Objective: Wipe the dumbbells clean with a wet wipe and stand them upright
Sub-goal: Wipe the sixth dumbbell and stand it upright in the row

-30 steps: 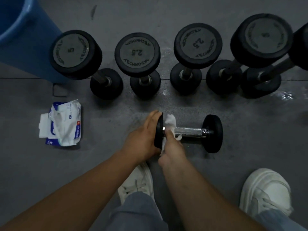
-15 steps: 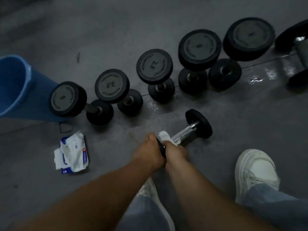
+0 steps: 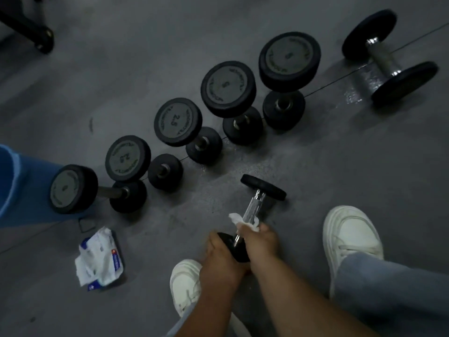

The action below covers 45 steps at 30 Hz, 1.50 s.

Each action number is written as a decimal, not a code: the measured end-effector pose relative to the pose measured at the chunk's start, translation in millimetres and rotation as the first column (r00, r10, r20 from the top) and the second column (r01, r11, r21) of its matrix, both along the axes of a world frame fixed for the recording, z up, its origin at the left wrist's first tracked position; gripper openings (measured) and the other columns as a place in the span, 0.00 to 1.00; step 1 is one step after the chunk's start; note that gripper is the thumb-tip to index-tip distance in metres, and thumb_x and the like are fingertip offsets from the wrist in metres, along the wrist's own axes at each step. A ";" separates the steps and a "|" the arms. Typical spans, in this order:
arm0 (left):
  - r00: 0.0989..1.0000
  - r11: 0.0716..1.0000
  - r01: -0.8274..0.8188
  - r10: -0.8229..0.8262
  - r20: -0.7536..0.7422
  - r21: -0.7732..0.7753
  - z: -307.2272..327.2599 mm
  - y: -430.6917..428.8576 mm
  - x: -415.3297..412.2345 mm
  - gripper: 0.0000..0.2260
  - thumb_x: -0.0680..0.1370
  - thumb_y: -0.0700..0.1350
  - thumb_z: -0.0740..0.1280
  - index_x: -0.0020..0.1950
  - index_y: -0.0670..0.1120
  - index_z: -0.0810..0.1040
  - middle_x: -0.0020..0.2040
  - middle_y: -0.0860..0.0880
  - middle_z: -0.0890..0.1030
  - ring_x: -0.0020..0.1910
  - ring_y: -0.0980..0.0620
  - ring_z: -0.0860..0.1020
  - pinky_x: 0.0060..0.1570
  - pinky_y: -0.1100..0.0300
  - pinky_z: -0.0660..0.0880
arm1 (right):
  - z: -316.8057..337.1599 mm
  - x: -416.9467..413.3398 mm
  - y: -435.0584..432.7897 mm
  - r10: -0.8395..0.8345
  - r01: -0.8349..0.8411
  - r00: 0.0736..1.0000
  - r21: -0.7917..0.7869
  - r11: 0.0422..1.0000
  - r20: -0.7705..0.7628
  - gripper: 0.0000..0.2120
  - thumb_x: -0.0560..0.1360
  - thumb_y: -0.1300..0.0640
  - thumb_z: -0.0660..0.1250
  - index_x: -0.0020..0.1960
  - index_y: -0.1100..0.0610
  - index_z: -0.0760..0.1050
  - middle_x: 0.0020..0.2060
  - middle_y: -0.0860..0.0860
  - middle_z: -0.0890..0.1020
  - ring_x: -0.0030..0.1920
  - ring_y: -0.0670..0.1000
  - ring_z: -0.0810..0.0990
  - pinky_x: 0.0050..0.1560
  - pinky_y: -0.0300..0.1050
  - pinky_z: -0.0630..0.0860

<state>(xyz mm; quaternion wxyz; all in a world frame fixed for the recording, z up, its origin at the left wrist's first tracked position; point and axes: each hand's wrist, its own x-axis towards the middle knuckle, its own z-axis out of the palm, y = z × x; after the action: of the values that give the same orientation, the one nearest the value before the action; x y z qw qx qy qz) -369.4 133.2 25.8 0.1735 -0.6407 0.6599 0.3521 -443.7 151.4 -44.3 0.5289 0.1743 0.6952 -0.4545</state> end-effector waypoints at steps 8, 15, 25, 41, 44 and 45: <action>0.995 0.998 -0.055 0.055 -0.081 0.009 -8.5 -2.4 7.4 0.46 0.59 0.56 0.82 0.67 0.48 0.59 0.60 0.53 0.66 0.60 0.50 0.75 0.53 0.61 0.71 | -22.6 -50.4 -22.6 -0.318 0.318 0.948 -0.157 0.935 0.025 0.24 0.69 0.49 0.75 0.55 0.66 0.78 0.46 0.60 0.85 0.49 0.57 0.85 0.54 0.50 0.80; 0.998 0.999 0.025 -0.027 -0.059 -0.041 -7.1 -8.0 13.2 0.33 0.61 0.58 0.78 0.54 0.52 0.60 0.53 0.54 0.69 0.51 0.50 0.76 0.46 0.57 0.74 | 10.4 -44.1 -33.7 -0.044 0.025 0.996 -0.241 0.970 -0.073 0.11 0.71 0.68 0.72 0.52 0.67 0.80 0.46 0.55 0.86 0.48 0.47 0.85 0.61 0.46 0.77; 0.934 0.878 0.356 -0.336 0.119 -0.319 -7.2 -59.4 8.9 0.43 0.70 0.49 0.72 0.77 0.49 0.50 0.79 0.50 0.52 0.67 0.46 0.69 0.61 0.50 0.72 | 16.1 -57.5 -54.9 -0.418 0.505 0.807 -0.121 0.854 0.418 0.09 0.77 0.49 0.67 0.55 0.49 0.80 0.63 0.47 0.78 0.66 0.50 0.74 0.49 0.39 0.69; 0.963 0.938 0.267 -0.265 0.041 -0.222 -19.6 -61.3 13.5 0.48 0.65 0.46 0.77 0.77 0.48 0.51 0.79 0.50 0.51 0.61 0.43 0.76 0.50 0.52 0.76 | 7.2 -49.7 -50.3 -0.308 0.402 0.846 -0.139 0.905 0.436 0.22 0.72 0.43 0.70 0.64 0.49 0.77 0.65 0.49 0.77 0.64 0.48 0.74 0.59 0.42 0.68; 0.964 0.932 0.265 -0.265 0.035 -0.246 -20.9 -60.4 12.4 0.47 0.66 0.46 0.77 0.77 0.48 0.52 0.78 0.51 0.51 0.61 0.44 0.76 0.46 0.54 0.74 | 8.9 -57.5 -73.1 -0.357 0.440 0.835 -0.119 0.890 0.419 0.12 0.74 0.46 0.70 0.44 0.56 0.76 0.43 0.53 0.79 0.49 0.55 0.78 0.61 0.57 0.74; 0.966 0.936 0.255 -0.256 0.028 -0.243 -20.1 -60.6 12.6 0.46 0.66 0.46 0.77 0.77 0.48 0.52 0.78 0.52 0.51 0.60 0.44 0.76 0.45 0.54 0.74 | 7.1 -56.2 -75.3 -0.408 0.479 0.820 -0.090 0.873 0.400 0.11 0.75 0.48 0.70 0.42 0.55 0.75 0.41 0.51 0.77 0.49 0.55 0.77 0.63 0.59 0.72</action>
<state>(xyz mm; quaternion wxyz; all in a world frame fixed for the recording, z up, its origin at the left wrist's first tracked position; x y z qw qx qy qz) -356.7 72.6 5.7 0.1362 -0.5652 0.7762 0.2439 -499.9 76.2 -37.1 0.5429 0.3638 0.4774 -0.5873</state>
